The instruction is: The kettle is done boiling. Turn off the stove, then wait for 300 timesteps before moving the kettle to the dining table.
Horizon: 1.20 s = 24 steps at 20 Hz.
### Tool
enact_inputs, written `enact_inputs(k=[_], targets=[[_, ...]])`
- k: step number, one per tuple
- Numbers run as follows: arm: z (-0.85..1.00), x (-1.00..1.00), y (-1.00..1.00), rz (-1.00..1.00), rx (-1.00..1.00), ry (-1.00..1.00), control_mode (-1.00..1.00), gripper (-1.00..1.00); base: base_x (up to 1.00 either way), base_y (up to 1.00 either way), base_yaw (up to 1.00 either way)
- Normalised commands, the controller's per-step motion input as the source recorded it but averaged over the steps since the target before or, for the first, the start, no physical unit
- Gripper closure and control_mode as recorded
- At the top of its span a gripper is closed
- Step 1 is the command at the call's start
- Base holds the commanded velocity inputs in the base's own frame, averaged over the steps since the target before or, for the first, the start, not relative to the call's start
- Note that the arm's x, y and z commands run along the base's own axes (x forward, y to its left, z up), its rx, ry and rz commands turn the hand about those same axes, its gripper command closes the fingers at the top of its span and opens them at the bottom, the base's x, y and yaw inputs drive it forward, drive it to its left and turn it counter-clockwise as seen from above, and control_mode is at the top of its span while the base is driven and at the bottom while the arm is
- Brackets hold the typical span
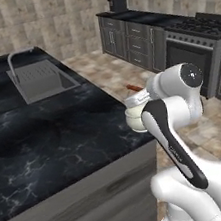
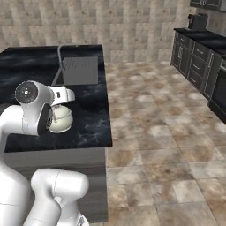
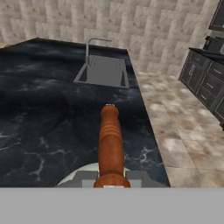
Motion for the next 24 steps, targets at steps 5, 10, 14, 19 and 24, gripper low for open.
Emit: enact_inputs(k=[5, 10, 14, 19, 24], targets=[[0.00, 0.00, 0.00, 0.00, 0.00, 0.00, 1.00, 1.00, -0.22, 0.57, 0.00], [0.00, 0.00, 0.00, 0.00, 0.00, 0.00, 1.00, 1.00, -0.17, 0.66, 0.00], [0.00, 0.00, 0.00, 0.00, 0.00, 0.00, 1.00, 1.00, -0.17, 0.66, 0.00], [0.00, 0.00, 0.00, 0.00, 0.00, 0.00, 1.00, 1.00, -0.15, 0.67, 0.00], [0.00, 0.00, 0.00, 0.00, 0.00, 0.00, 1.00, 1.00, -0.11, 0.67, 0.00]])
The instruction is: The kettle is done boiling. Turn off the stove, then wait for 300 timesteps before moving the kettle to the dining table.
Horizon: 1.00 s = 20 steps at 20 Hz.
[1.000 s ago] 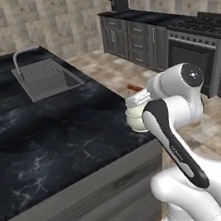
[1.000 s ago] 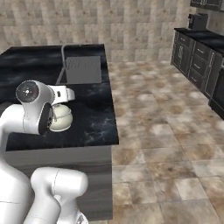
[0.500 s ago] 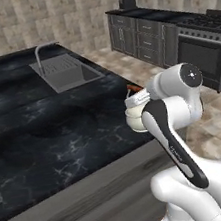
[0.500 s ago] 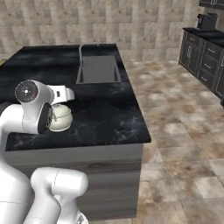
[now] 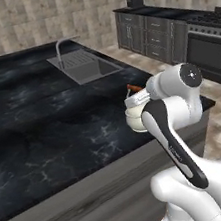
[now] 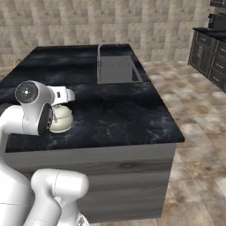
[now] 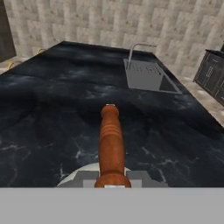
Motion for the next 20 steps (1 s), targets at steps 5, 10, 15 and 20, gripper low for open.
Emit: enact_inputs(k=[5, 10, 15, 20], targets=[[0.00, 0.00, 0.00, 0.00, 0.00, 0.00, 1.00, 1.00, -0.04, 0.68, 0.00], [0.00, 0.00, 0.00, 0.00, 0.00, 0.00, 1.00, 1.00, 0.00, 0.71, 0.00], [0.00, 0.00, 0.00, 0.00, 0.00, 0.00, 1.00, 1.00, 0.11, 0.69, 0.00], [0.00, 0.00, 0.00, 0.00, 0.00, 0.00, 1.00, 1.00, 0.24, 0.68, 0.00]])
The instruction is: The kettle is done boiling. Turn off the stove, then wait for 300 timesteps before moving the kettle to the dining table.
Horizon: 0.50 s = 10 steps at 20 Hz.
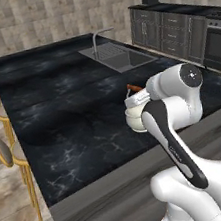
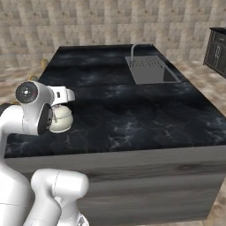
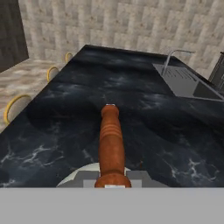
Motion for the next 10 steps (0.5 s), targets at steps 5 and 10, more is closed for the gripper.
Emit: enact_inputs(k=[5, 10], targets=[[0.00, 0.00, 0.00, 0.00, 0.00, 0.00, 1.00, 1.00, 0.26, 0.66, 0.00], [0.00, 0.00, 0.00, 0.00, 0.00, 0.00, 1.00, 1.00, 0.04, 0.25, 0.00]])
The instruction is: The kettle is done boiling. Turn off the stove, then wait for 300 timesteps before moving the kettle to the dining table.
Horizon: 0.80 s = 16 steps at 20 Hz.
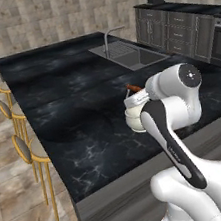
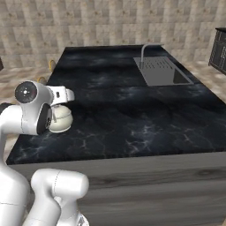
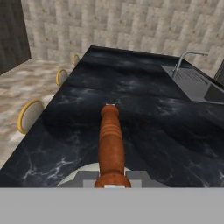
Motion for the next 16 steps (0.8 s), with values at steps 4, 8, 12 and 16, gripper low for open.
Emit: enact_inputs(k=[4, 8, 12, 16], targets=[[0.00, 0.00, 0.00, 0.00, 0.00, 0.00, 1.00, 1.00, 0.00, 0.00, 0.00], [-0.03, 0.00, 0.04, 0.00, 0.00, 0.00, -1.00, 1.00, 0.00, 0.00, 0.00], [-0.09, 0.10, 0.16, 0.00, 0.00, 0.00, -1.00, 1.00, 0.00, 0.00, 0.00], [-0.12, 0.15, 0.24, 0.00, 0.00, 0.00, -1.00, 1.00, 0.00, 0.00, 0.00]])
